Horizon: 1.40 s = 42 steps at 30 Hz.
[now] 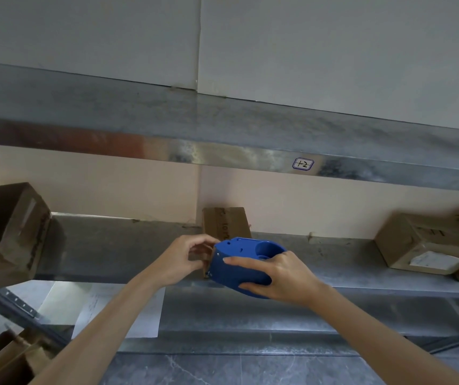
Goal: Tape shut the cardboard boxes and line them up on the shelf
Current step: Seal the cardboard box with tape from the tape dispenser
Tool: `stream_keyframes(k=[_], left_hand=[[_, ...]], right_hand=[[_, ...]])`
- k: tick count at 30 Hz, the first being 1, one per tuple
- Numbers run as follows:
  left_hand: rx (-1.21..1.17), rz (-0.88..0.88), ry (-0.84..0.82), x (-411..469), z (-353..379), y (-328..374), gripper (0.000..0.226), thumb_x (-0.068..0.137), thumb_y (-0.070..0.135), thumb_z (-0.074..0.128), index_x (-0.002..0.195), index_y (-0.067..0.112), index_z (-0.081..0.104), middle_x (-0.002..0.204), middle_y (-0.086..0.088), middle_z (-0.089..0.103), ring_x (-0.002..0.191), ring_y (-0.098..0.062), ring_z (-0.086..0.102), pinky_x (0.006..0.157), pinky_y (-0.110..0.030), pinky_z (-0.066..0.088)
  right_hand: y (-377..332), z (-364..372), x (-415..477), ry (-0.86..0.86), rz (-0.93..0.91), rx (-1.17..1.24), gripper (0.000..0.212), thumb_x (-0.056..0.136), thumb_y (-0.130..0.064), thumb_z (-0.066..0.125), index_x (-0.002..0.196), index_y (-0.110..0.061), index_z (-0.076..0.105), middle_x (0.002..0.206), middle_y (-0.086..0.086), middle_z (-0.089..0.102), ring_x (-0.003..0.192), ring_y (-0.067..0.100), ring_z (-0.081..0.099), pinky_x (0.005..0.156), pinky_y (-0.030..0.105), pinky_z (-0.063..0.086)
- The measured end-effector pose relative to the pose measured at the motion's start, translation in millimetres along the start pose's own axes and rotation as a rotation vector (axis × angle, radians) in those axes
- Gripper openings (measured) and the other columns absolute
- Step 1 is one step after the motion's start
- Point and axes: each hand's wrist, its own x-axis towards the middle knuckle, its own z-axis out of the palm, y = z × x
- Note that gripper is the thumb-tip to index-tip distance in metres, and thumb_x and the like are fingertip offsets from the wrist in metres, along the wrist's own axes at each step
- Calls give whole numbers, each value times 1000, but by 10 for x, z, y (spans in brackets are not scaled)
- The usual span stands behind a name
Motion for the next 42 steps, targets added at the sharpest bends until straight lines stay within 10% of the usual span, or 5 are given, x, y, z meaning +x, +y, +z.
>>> stream_keyframes(k=[20,26,42], left_hand=[[-166,-24,118,89,65,-26,41,86,-14,60,106,21,66,106,15,70,103,-9,66,85,-22,54],[-244,-81,124,112,52,-46,33,88,-8,62,108,18,66,107,7,71,101,-13,68,84,-24,55],[-65,-108,352,266,161,-30,31,82,-6,72,101,17,67,85,-1,69,84,-9,67,85,-20,52]], right_hand=[[34,-13,26,-56,-25,-25,57,97,-49,47,147,-47,20,80,-7,70,57,11,57,58,30,54],[130,-74,54,-60,54,-44,61,89,-53,56,145,-41,34,56,-9,55,47,4,31,46,21,42],[238,23,115,-339,150,38,71,100,-42,48,145,-59,-4,76,-11,44,64,9,40,65,25,39]])
